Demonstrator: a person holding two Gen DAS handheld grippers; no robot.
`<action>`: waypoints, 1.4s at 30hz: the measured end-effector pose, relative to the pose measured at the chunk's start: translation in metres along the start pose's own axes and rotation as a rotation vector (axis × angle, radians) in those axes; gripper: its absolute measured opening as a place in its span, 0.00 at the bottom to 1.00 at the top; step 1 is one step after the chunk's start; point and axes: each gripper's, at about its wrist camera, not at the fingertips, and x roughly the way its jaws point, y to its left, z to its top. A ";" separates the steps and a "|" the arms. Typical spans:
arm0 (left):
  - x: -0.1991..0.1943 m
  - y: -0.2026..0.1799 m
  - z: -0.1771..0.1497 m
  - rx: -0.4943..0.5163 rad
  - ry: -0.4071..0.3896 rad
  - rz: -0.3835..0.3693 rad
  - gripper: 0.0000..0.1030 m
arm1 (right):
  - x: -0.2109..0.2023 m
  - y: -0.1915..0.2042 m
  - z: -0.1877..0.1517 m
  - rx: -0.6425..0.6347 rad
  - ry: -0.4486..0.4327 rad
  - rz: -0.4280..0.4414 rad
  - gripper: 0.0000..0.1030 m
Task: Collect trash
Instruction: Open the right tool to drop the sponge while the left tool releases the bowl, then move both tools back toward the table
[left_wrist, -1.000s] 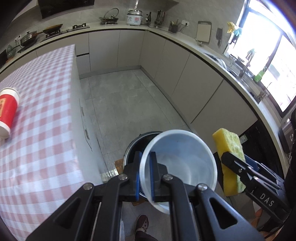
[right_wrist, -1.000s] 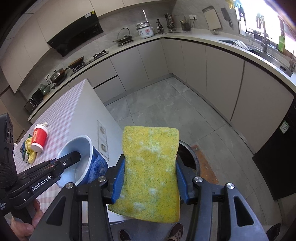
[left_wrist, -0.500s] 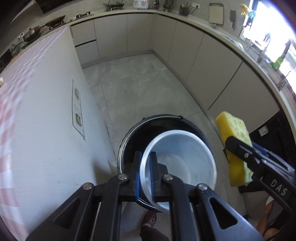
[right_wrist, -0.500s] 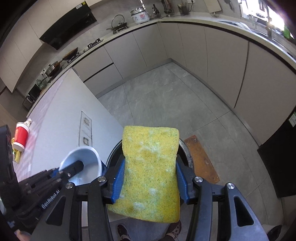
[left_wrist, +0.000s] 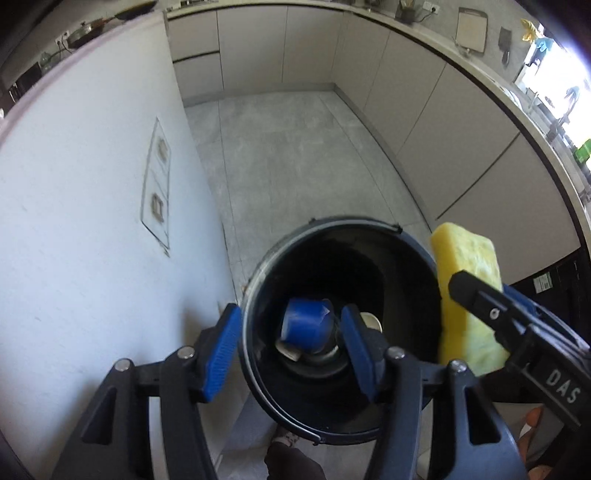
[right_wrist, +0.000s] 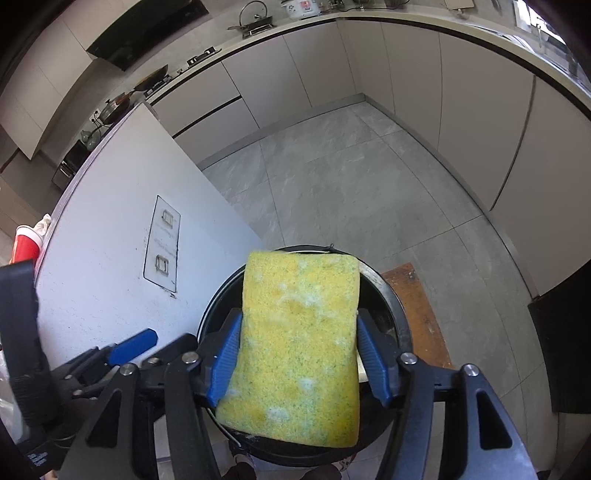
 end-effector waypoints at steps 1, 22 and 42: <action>-0.004 0.000 0.001 -0.001 -0.009 0.003 0.56 | -0.001 0.000 0.000 -0.002 -0.003 -0.003 0.61; -0.060 0.003 0.005 0.037 -0.079 -0.017 0.56 | -0.045 0.017 -0.009 0.017 -0.017 -0.032 0.66; -0.161 0.081 -0.004 -0.062 -0.242 0.020 0.65 | -0.128 0.109 -0.005 -0.069 -0.112 0.074 0.75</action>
